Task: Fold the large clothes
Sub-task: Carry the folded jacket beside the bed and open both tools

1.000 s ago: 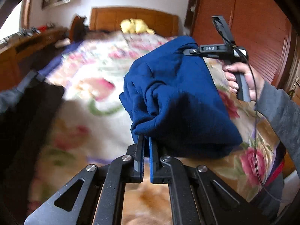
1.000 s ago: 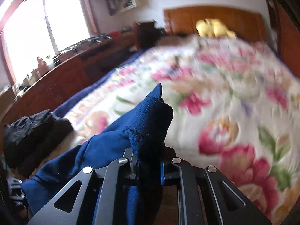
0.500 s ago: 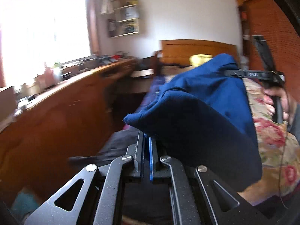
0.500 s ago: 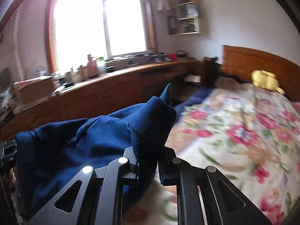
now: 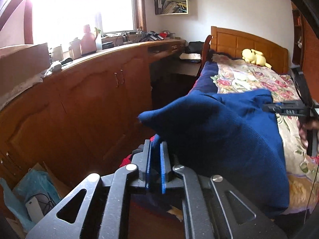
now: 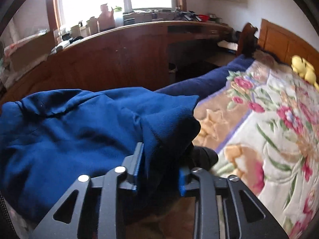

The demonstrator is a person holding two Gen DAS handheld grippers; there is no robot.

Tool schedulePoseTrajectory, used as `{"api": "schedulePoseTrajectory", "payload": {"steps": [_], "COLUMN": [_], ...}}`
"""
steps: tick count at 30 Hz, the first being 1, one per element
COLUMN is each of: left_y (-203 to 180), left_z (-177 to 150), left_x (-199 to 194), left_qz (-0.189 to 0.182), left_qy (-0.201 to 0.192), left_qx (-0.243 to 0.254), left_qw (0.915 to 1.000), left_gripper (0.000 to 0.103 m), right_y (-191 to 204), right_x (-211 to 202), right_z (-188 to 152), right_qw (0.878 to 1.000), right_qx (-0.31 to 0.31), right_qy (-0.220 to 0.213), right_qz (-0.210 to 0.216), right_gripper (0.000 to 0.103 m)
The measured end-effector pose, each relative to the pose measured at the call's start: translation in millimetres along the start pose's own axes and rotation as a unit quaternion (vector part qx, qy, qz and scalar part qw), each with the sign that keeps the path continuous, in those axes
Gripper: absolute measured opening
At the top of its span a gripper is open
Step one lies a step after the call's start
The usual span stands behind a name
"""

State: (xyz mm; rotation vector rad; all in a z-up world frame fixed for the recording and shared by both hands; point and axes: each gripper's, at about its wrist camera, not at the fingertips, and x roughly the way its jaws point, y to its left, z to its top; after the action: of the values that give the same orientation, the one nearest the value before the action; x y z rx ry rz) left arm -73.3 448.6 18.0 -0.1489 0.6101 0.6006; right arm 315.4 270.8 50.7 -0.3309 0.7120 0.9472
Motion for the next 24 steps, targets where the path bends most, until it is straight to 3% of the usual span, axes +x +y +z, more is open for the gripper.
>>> {"api": "schedulePoseTrajectory", "payload": {"steps": [5,10,16,24], "left_y": [-7,-45,-127,-262], "left_z": [6,15,18,-1], "left_x": [-34,-62,-83,-92], "left_qz": [0.008,0.006,-0.064,-0.182], "left_qy": [-0.02,-0.05,-0.074,-0.071], "left_qx": [0.001,0.039,0.071,0.116], "left_qw": [0.9998,0.998,0.9927,0.9739], "left_gripper": [0.029,0.032,0.032,0.032], "right_y": [-8,-18,-42,-67], "right_x": [-51,-137,-228,-322], "right_z": [-27,-78,-146,-244], "right_qw": [1.0,0.998,0.988,0.967], "right_qx": [-0.005,-0.003,0.035,0.099], "right_qy": [-0.017,-0.058,-0.111,-0.137], "right_qz": [-0.013,-0.032,-0.103,-0.193], "right_gripper": [0.054,0.067,0.078,0.078]}}
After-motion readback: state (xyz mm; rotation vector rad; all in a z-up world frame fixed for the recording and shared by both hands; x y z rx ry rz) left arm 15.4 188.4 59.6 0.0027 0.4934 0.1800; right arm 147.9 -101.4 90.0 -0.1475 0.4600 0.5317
